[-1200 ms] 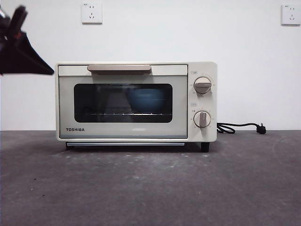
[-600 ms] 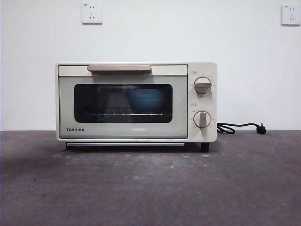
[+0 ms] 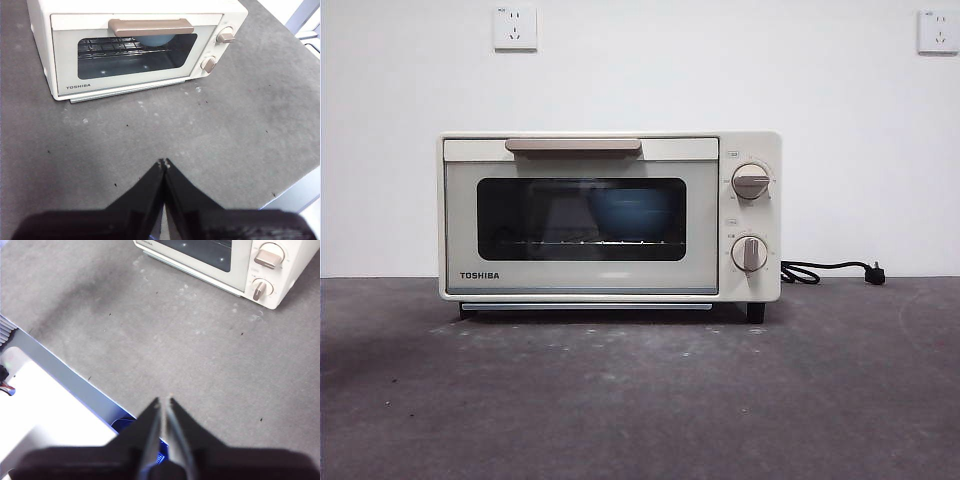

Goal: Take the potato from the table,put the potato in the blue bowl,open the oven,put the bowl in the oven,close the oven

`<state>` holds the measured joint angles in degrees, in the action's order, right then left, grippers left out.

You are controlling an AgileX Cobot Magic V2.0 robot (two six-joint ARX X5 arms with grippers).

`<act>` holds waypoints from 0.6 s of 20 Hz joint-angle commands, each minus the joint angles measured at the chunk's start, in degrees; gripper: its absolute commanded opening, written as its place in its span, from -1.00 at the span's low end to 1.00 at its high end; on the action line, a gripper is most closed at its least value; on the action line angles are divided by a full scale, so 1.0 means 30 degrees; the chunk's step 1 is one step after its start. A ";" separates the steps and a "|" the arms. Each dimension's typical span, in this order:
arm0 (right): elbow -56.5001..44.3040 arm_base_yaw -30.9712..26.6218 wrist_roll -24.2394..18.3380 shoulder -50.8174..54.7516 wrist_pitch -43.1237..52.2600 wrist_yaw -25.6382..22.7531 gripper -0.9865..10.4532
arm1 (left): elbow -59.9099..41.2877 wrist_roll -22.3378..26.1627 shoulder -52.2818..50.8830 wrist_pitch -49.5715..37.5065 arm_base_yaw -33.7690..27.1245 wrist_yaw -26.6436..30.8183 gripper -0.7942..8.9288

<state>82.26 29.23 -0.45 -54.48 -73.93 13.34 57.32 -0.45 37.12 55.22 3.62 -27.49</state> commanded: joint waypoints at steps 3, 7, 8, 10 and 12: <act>-0.0109 0.0022 0.1151 -0.0044 0.0036 0.0029 -0.82 | 0.0036 0.0233 -0.0066 -0.0080 0.0066 0.0131 -0.85; -0.0109 0.0022 0.1180 0.0058 0.0029 0.0007 -0.82 | 0.0036 0.0226 -0.0066 0.0066 0.0066 0.0124 -0.85; -0.0109 0.0022 0.1180 0.0058 0.0029 0.0007 -0.82 | 0.0036 0.0226 -0.0058 0.0066 0.0066 0.0124 -0.84; -0.0109 0.0022 0.1180 0.0058 0.0029 0.0000 -0.82 | 0.0036 0.0226 -0.0058 0.0058 0.0066 0.0117 -0.85; -0.0109 0.0022 0.1180 0.0058 0.0029 0.0000 -0.82 | 0.0036 0.0226 -0.0058 0.0051 0.0066 0.0124 -0.85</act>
<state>82.26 29.23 2.44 -54.54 -73.93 13.34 57.32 -0.45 37.10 55.40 3.62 -27.29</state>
